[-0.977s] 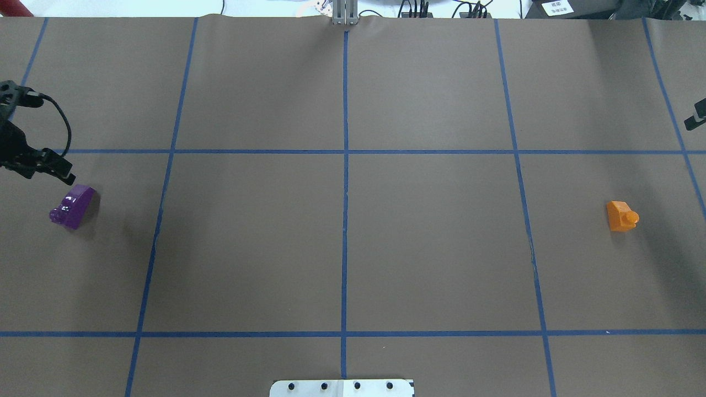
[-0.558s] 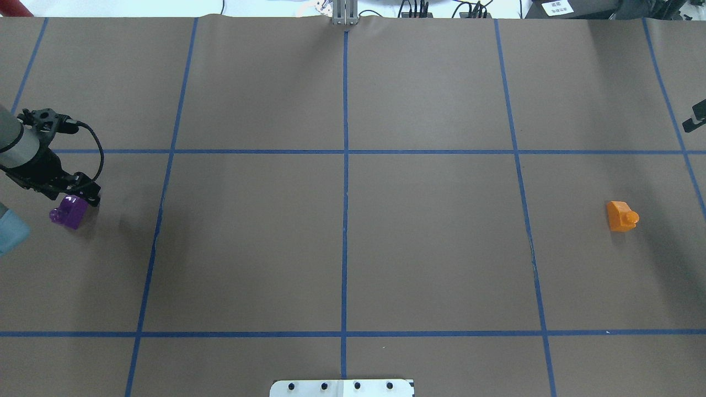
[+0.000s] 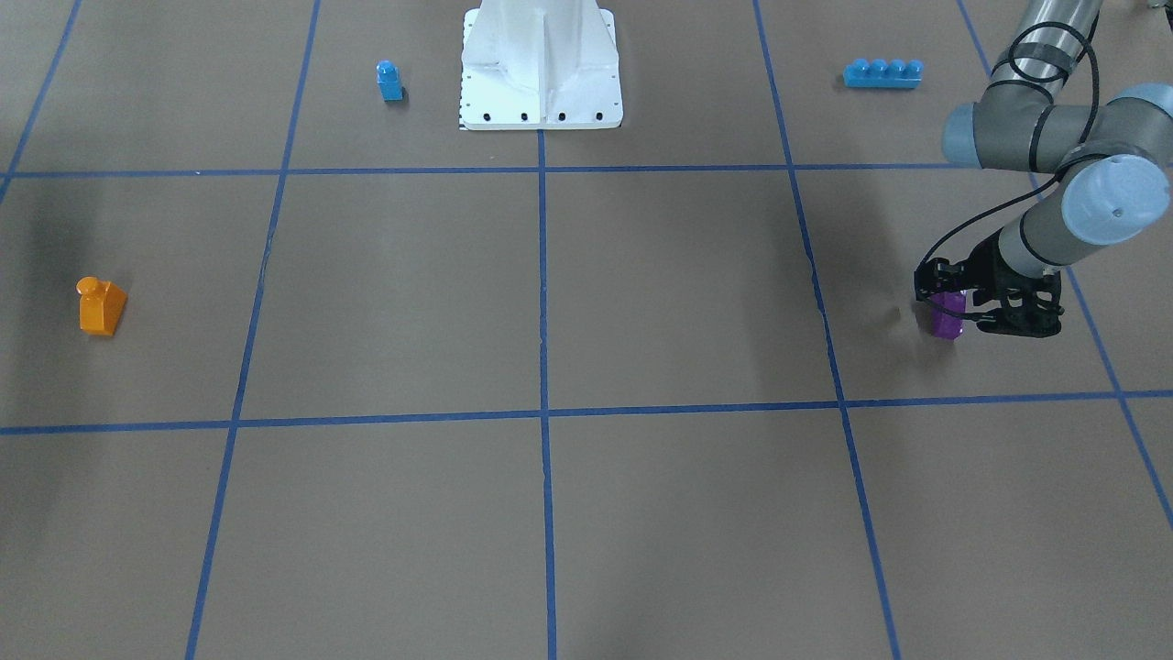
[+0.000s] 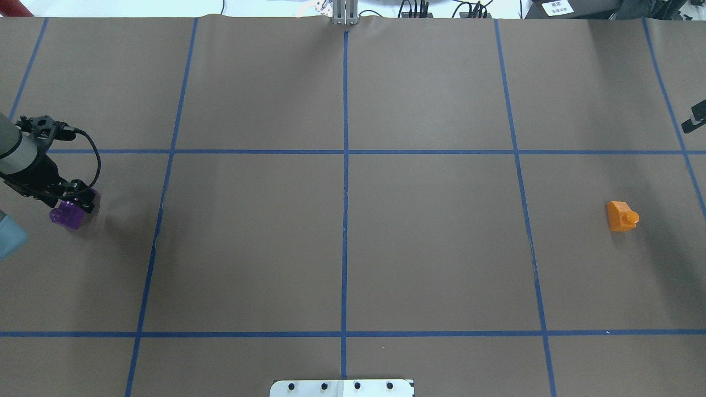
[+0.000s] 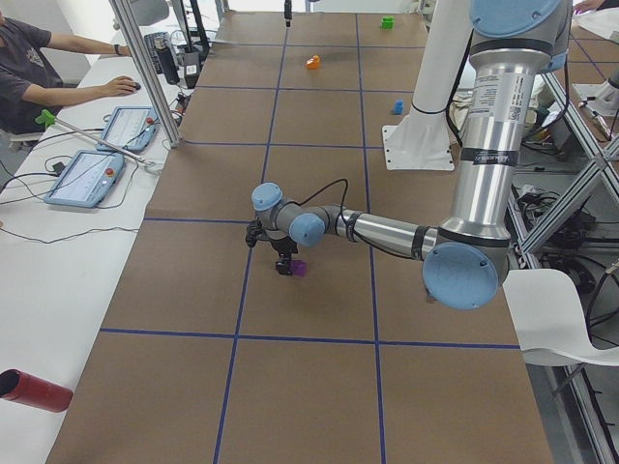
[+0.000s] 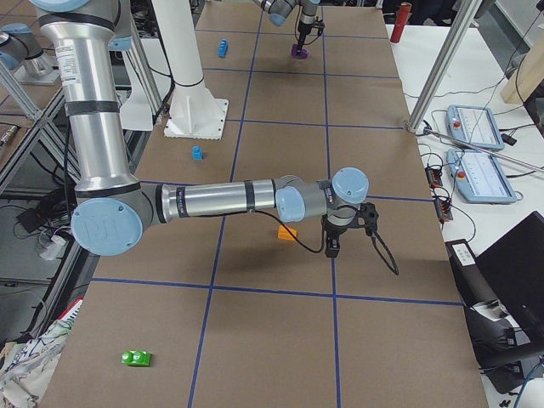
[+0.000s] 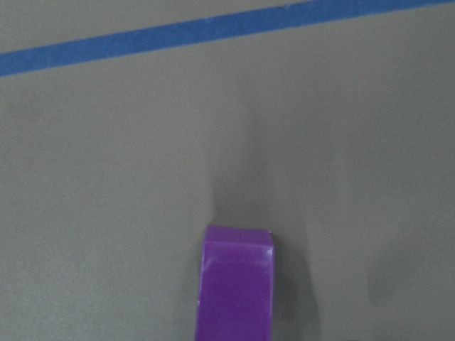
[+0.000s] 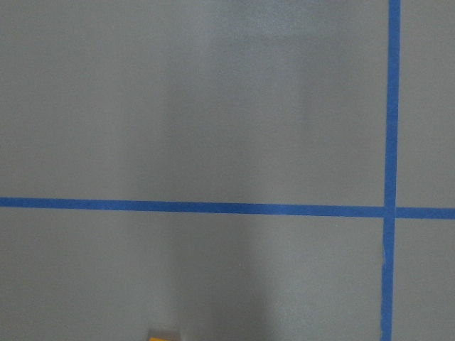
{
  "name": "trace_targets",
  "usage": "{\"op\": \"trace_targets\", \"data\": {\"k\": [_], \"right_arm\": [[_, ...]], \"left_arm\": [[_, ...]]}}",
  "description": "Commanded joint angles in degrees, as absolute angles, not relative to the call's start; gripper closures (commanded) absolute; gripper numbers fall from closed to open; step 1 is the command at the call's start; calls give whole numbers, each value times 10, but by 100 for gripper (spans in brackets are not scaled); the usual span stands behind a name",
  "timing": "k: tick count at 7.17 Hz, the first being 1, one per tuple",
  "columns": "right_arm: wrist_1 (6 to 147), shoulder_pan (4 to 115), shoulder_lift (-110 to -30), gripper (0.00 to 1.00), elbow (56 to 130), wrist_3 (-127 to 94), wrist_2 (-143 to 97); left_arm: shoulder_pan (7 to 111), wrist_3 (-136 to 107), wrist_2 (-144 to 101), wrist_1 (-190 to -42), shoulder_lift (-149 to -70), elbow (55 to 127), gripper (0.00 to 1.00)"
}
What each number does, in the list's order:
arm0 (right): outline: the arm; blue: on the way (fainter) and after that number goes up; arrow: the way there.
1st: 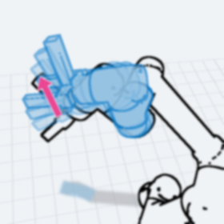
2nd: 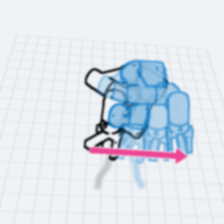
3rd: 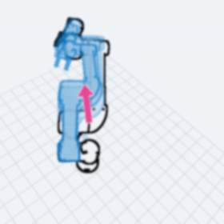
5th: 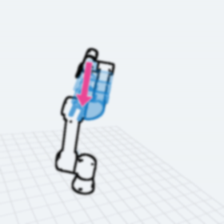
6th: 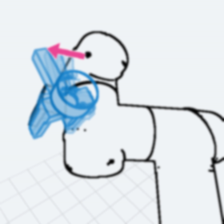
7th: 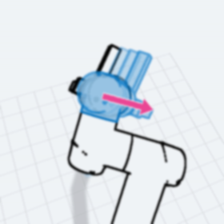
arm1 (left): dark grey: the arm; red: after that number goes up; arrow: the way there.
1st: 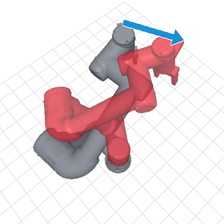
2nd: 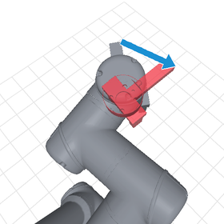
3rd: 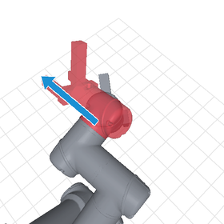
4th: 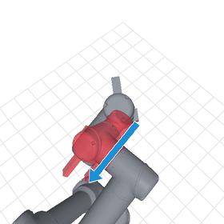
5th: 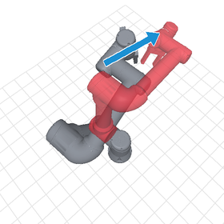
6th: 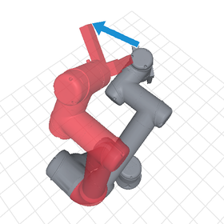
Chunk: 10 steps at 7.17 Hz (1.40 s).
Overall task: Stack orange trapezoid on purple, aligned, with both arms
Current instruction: 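Lower the left gripper onto the purple trapezoid block and close it, then carry the purple block with the left gripper to the table center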
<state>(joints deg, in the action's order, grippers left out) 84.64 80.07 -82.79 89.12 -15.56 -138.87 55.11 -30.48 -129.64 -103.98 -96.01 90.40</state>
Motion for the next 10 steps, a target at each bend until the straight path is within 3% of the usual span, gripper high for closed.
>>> {"op": "trace_targets", "data": {"k": [1, 2, 4, 7, 10], "right_arm": [[846, 801, -828, 0, 890, -156, -1389], [846, 800, -828, 0, 890, -156, -1389], [846, 800, -828, 0, 890, -156, -1389], [846, 800, -827, 0, 892, -159, -1389], [846, 795, -827, 0, 896, -160, -1389]], "left_arm": [[551, -308, -1296, -1037, -961, 898, 71], [551, -309, -1297, -1037, -961, 898, 100], [548, -393, -1305, -1006, -1003, 940, 100], [474, -461, -1298, -856, -1217, 955, 100], [377, -541, -1248, -860, -1398, 827, 100]]}}
